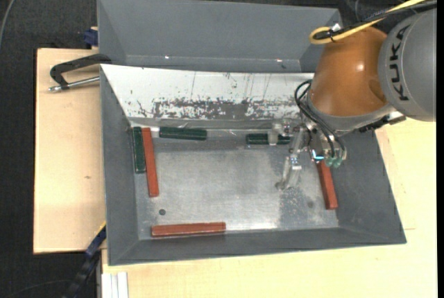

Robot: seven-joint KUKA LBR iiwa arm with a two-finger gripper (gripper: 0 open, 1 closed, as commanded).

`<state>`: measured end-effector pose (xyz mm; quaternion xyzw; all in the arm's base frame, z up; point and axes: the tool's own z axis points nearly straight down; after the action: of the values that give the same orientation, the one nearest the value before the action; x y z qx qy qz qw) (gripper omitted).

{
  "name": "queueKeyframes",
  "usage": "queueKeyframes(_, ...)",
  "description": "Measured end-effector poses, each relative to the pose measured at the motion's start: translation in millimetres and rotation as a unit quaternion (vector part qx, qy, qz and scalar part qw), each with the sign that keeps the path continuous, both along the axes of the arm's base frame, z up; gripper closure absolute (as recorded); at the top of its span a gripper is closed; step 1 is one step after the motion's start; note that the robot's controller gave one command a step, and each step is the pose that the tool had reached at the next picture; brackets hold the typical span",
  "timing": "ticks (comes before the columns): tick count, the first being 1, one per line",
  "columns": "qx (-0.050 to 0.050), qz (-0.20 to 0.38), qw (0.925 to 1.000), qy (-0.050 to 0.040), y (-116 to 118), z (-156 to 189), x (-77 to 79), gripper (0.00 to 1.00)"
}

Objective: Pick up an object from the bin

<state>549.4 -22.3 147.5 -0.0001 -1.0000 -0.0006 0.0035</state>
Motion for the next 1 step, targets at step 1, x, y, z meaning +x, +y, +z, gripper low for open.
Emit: queueKeyframes(1,-0.001,-0.056,0.9984,-0.0108,-23.2,67.6,41.5,0.00)
